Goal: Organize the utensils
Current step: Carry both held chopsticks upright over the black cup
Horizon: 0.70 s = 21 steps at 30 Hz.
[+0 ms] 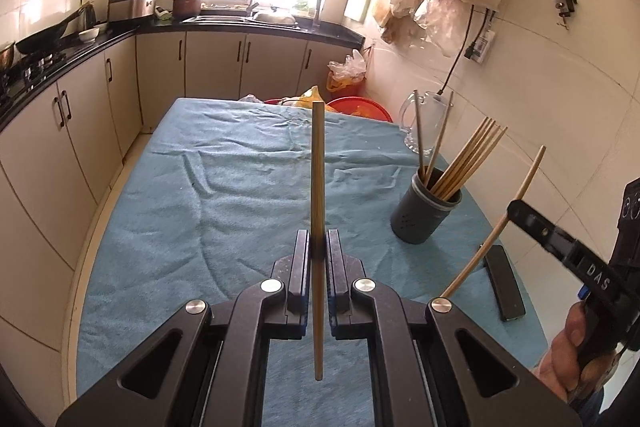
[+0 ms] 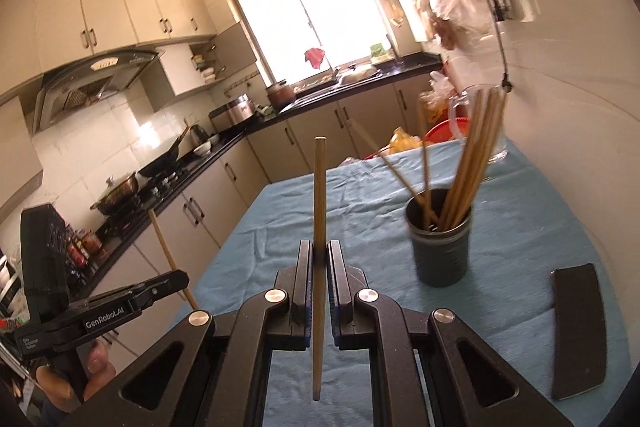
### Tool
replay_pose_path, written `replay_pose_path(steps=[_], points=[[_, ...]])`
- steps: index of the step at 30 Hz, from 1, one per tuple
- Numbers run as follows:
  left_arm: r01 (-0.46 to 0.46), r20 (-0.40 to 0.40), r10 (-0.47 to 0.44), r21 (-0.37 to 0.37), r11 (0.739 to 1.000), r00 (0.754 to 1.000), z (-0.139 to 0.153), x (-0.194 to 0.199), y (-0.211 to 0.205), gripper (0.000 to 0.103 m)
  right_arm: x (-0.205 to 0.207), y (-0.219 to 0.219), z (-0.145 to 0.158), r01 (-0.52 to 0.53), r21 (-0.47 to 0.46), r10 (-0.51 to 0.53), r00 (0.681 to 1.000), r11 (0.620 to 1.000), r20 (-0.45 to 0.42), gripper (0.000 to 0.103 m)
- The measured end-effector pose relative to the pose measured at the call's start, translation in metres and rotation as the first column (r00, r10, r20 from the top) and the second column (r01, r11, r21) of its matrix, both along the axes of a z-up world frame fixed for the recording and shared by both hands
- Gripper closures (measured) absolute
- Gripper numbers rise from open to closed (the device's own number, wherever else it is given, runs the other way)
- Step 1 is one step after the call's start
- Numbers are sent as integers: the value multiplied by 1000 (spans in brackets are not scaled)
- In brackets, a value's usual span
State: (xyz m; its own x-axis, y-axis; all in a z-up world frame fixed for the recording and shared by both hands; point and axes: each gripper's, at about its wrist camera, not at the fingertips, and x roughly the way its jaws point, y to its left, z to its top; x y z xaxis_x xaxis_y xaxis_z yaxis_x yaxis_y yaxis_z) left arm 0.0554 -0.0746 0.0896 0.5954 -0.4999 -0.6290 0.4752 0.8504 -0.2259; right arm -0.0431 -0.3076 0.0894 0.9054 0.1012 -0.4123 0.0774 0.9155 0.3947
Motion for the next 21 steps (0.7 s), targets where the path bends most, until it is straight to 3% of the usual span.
replay_pose_path(steps=[21], points=[[110, 57, -110, 10, 994, 992, 32, -1, -68, 96, -44, -91, 20, 205, 82, -211, 974, 975, 83, 96]])
